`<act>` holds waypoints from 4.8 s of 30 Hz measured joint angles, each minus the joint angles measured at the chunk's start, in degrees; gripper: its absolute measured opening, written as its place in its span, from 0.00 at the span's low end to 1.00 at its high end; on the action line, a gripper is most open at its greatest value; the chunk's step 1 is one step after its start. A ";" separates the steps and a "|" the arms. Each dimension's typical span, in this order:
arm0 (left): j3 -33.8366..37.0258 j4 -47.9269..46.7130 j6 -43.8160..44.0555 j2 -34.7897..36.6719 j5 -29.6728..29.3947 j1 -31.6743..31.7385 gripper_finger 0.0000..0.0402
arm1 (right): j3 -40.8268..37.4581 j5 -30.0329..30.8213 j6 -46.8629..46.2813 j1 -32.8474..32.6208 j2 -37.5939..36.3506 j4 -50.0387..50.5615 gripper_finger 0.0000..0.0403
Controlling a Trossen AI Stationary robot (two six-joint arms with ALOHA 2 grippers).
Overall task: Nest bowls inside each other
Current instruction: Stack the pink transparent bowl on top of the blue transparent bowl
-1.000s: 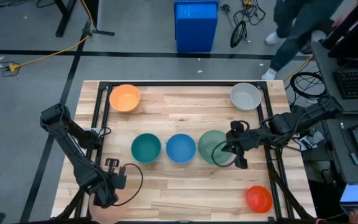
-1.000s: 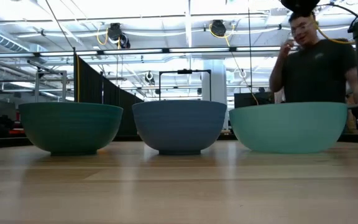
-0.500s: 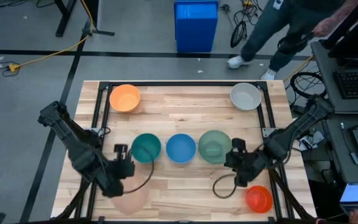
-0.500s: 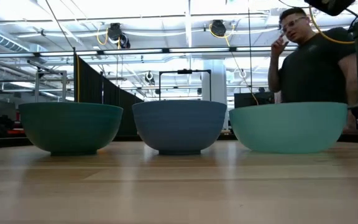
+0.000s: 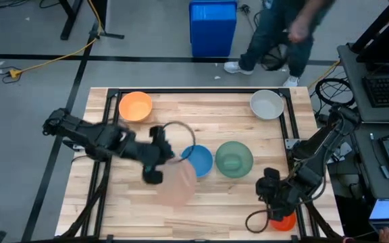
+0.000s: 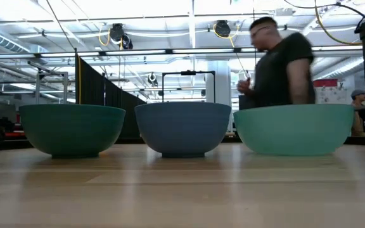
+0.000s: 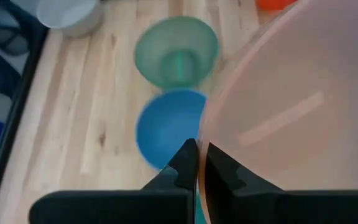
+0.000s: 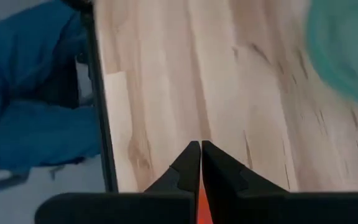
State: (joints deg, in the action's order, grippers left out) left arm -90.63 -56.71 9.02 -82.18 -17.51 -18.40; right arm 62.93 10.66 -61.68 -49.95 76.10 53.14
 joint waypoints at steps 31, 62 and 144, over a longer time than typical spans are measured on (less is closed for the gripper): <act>0.00 43.41 -9.39 -28.84 25.27 23.27 0.00 | 16.62 28.32 -9.23 0.87 -0.10 36.53 0.00; 0.04 51.13 -12.20 -33.14 24.57 24.01 0.23 | 16.62 30.54 -6.59 0.89 -0.08 33.93 0.00; 20.57 -3.48 -2.26 -0.03 -2.15 33.33 0.25 | -10.97 13.00 26.13 46.24 3.27 -13.18 0.00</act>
State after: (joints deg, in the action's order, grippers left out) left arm -70.06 -60.19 6.76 -82.21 -19.66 14.93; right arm 51.96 23.66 -35.55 -3.70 79.37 39.97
